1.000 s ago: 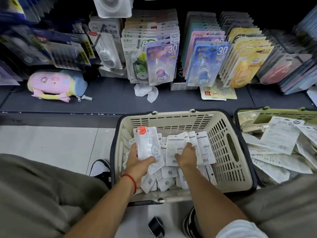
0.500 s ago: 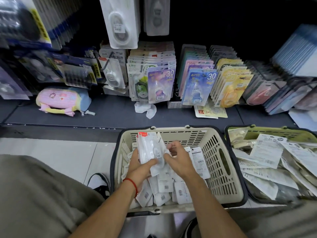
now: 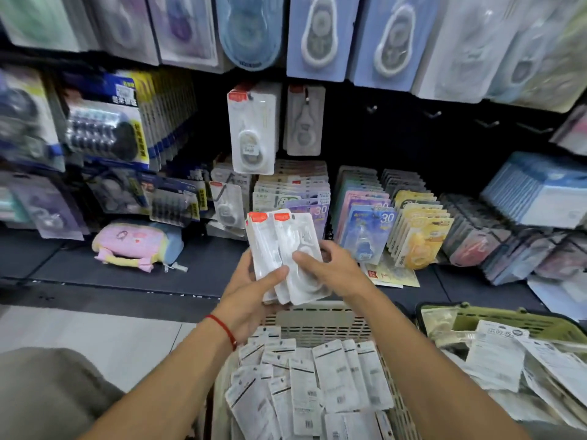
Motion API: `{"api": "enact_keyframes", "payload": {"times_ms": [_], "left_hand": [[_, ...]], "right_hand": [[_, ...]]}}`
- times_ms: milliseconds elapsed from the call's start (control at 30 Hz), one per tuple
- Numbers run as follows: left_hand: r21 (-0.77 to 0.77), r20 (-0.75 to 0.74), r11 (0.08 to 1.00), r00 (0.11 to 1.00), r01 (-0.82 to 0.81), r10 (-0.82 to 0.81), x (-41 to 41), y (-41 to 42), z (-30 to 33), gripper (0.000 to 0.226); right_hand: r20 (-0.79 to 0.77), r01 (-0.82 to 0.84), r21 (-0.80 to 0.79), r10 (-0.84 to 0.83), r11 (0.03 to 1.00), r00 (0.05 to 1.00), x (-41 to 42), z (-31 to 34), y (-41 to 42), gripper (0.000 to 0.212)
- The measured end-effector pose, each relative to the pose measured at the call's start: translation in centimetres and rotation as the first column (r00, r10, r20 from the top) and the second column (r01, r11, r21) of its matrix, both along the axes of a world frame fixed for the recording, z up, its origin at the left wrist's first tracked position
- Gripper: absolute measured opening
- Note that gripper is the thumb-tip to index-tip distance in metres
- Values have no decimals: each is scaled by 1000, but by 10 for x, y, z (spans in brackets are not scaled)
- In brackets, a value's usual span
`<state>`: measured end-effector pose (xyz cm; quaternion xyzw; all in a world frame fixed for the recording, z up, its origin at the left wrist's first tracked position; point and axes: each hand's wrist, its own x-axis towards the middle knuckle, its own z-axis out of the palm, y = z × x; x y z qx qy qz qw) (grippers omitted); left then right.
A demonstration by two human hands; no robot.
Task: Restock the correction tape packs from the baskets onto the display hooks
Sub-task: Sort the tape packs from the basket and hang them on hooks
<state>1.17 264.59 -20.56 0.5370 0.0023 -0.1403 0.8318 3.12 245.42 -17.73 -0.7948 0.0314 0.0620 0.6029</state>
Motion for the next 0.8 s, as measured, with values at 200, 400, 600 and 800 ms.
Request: {"api": "enact_keyframes", "payload": {"times_ms": [200, 400, 600, 800], "left_hand": [[-2, 149, 991, 980, 131, -129, 53, 11, 70, 73], [-13, 152, 999, 987, 46, -43, 86, 23, 107, 72], [133, 266, 976, 955, -172, 132, 95, 35, 113, 69], [120, 327, 960, 923, -253, 202, 93, 47, 114, 68]], "right_hand": [[187, 26, 20, -29, 999, 982, 33, 66, 9, 60], [423, 64, -248, 48, 967, 905, 63, 109, 7, 25], [504, 194, -100, -118, 976, 855, 96, 128, 0, 23], [430, 180, -57, -139, 982, 892, 103, 135, -4, 15]]}}
